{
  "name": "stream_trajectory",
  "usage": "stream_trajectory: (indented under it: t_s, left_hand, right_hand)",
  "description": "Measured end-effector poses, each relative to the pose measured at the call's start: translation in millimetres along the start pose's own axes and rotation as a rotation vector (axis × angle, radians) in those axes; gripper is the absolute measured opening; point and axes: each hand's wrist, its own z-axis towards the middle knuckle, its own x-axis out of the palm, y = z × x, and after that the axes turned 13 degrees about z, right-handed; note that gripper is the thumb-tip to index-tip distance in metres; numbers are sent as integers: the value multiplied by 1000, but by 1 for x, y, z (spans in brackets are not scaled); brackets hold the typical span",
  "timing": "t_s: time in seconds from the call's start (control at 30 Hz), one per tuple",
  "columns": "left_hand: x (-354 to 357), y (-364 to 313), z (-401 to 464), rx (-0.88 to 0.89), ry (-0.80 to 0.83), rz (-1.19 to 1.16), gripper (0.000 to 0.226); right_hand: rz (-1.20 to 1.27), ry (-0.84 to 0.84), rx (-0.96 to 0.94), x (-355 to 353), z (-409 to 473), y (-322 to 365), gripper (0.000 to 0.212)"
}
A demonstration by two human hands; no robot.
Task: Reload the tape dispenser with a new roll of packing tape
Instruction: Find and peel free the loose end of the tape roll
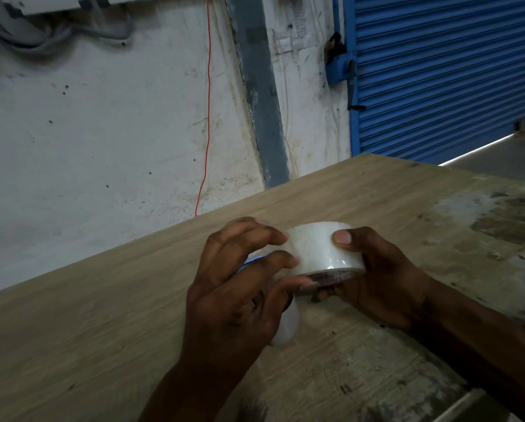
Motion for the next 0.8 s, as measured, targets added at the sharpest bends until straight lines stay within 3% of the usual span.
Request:
stream_trajectory:
  t_s: [0.13, 0.37, 0.5, 0.7, 0.8]
  left_hand:
    - [3, 3, -2, 41, 23, -18, 41]
    - [3, 5, 0, 60, -14, -3, 32]
    - [4, 3, -2, 57, -18, -68, 15]
    - [2, -1, -3, -36, 29, -68, 48]
    - [7, 1, -4, 14, 4, -73, 38]
  right_hand:
    - [10, -10, 24, -2, 1, 0, 89]
    - [4, -29, 29, -2, 1, -1, 97]
    - [-5, -38, 33, -3, 1, -2, 98]
    - [0, -32, 40, -1, -1, -1, 102]
    - [-6, -27, 28, -1, 0, -1, 95]
